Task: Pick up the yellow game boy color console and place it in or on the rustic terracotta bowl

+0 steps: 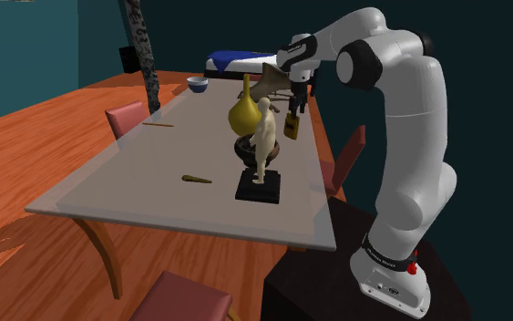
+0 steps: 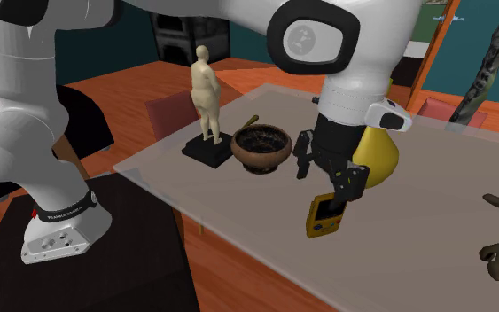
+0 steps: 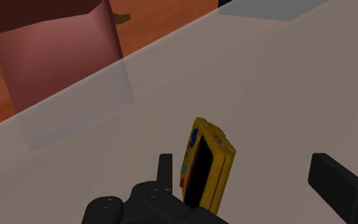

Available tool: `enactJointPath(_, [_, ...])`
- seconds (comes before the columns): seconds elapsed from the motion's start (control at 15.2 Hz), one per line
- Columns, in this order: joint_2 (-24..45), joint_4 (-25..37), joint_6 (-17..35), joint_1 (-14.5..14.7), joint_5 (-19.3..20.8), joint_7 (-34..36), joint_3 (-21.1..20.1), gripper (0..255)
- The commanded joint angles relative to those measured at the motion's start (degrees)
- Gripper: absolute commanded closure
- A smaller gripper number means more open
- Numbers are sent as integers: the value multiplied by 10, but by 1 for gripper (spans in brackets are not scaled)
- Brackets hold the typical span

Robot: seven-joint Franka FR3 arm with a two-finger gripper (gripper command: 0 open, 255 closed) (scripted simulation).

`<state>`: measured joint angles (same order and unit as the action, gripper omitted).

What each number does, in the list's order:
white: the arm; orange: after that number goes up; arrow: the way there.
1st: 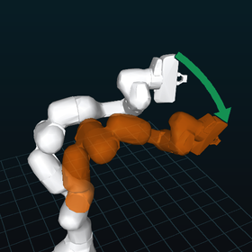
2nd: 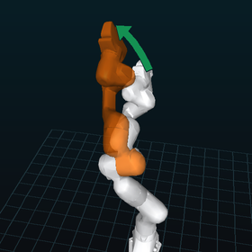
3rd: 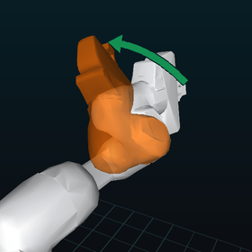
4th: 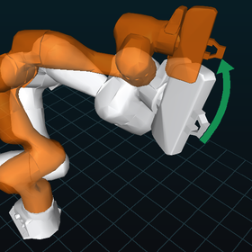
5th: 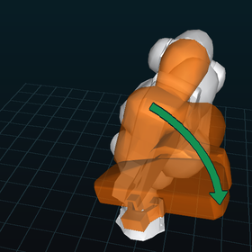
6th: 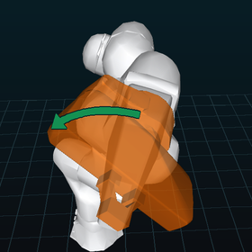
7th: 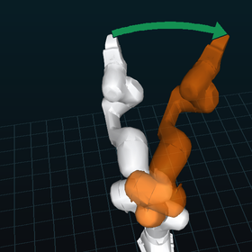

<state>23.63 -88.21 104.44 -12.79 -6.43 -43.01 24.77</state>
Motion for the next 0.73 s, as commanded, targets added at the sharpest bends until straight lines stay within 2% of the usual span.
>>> enactJointPath(0.0, [20,15,3,-8,-8,-9,-2,0])
enactJointPath(0.4, [26,-23,46,-7,-12,-12,-4,0])
enactJointPath(0.66, [27,-26,50,-7,-12,-12,-4,0])
